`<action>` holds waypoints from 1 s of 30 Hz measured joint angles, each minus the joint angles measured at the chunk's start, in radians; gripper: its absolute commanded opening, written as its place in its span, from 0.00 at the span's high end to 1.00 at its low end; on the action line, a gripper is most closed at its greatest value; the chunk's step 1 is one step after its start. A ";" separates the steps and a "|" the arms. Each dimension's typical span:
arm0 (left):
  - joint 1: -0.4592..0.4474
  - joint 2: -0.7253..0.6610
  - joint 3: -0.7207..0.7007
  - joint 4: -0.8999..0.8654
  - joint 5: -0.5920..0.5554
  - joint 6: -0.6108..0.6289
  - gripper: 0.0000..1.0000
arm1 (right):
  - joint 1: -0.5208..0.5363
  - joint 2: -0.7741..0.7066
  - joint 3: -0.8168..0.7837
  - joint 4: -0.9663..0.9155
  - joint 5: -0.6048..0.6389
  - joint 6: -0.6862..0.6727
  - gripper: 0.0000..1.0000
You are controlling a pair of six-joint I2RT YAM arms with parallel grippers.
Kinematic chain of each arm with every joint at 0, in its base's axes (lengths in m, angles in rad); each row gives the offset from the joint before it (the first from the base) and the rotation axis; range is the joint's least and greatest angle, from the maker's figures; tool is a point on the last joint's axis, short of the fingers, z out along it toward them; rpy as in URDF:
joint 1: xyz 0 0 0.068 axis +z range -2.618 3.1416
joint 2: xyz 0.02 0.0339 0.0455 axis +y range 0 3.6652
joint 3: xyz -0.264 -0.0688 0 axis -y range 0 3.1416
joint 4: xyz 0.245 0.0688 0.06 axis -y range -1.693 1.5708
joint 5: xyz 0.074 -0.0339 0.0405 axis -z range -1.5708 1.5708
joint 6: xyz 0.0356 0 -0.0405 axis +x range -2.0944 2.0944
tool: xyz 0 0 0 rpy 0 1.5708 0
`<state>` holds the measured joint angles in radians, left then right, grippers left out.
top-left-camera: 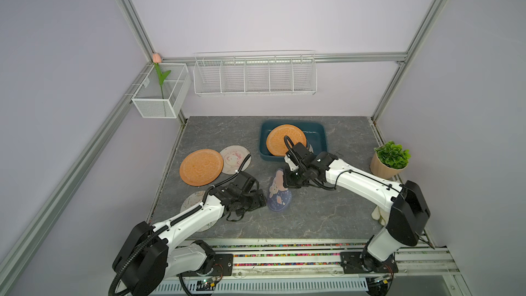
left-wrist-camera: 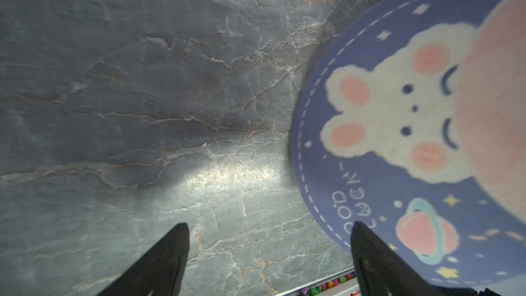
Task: Put the coasters into the storage box
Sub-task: Pick up the coaster from the center of the board, then place the coaster in the storage box.
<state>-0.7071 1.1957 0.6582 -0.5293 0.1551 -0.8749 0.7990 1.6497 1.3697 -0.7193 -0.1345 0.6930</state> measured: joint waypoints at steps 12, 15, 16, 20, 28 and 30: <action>0.007 -0.008 0.000 0.000 -0.002 -0.005 0.11 | -0.196 0.122 0.332 -0.013 -0.071 -0.084 0.93; 0.007 -0.008 0.000 0.000 -0.010 -0.012 0.11 | -0.233 0.204 0.432 -0.011 -0.103 -0.100 0.93; 0.007 -0.008 0.000 0.000 -0.013 -0.014 0.11 | -0.242 0.230 0.463 -0.010 -0.113 -0.103 0.93; 0.007 -0.020 0.001 -0.001 -0.040 -0.032 0.11 | -0.274 0.382 0.640 -0.023 -0.158 -0.126 0.93; 0.018 -0.078 0.001 -0.003 -0.099 -0.070 0.10 | -0.322 0.645 0.930 -0.058 -0.231 -0.153 0.93; 0.027 -0.087 0.001 -0.007 -0.111 -0.080 0.10 | -0.337 0.689 0.969 -0.066 -0.243 -0.157 0.93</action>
<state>-0.6800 1.1084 0.6590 -0.5362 0.0437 -0.9550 0.4622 2.3386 2.3383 -0.7849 -0.3779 0.5358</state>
